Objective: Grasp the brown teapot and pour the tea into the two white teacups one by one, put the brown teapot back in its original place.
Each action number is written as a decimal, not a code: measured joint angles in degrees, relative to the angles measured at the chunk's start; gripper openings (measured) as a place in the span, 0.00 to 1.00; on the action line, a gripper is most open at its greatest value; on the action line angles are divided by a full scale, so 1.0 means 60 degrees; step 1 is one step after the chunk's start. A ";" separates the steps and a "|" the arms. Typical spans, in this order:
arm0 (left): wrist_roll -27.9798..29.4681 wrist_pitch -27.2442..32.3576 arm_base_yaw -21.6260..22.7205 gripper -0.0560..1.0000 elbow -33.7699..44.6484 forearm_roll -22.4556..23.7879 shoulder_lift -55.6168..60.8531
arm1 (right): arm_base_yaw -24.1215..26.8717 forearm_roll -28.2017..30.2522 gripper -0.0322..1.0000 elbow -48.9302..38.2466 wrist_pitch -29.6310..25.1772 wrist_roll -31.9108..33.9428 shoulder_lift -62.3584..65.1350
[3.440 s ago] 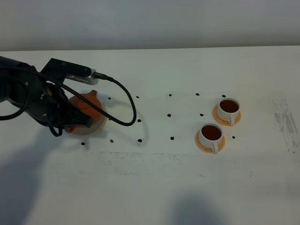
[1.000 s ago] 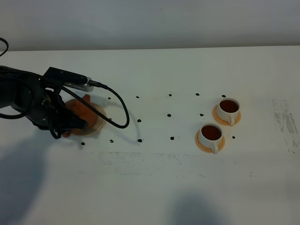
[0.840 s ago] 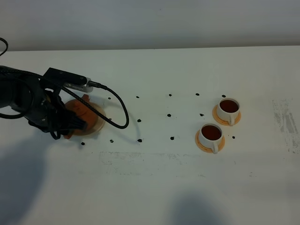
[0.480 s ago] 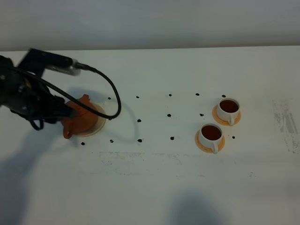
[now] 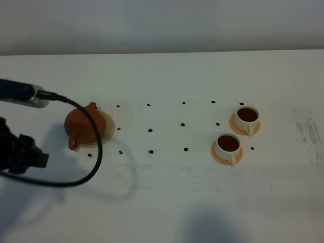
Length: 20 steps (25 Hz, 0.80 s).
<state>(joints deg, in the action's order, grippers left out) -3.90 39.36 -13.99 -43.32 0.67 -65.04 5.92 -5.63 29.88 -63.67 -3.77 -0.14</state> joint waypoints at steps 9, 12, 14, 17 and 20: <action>0.0008 0.1894 0.0000 0.51 0.0421 -0.0029 0.2401 | 0.0000 0.0000 0.24 0.0000 0.0000 0.0000 0.0000; 0.0017 0.2060 0.0000 0.51 0.1098 -0.0111 0.3750 | 0.0000 0.0000 0.24 0.0000 0.0000 0.0000 0.0000; 0.0159 0.2041 0.0250 0.51 0.1602 -0.0213 0.4725 | 0.0000 0.0000 0.24 0.0000 0.0000 0.0000 0.0000; 0.0209 0.2038 0.1135 0.51 0.2308 -0.0623 0.6052 | 0.0000 0.0000 0.24 0.0000 0.0000 0.0000 0.0000; -0.0142 0.2323 0.2030 0.51 0.2563 -0.1234 0.7153 | 0.0000 0.0000 0.24 0.0000 0.0000 0.0000 0.0000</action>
<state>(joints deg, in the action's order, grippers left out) -4.75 53.30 -1.81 -27.94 -6.74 -22.12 5.92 -5.63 29.88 -63.67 -3.77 -0.14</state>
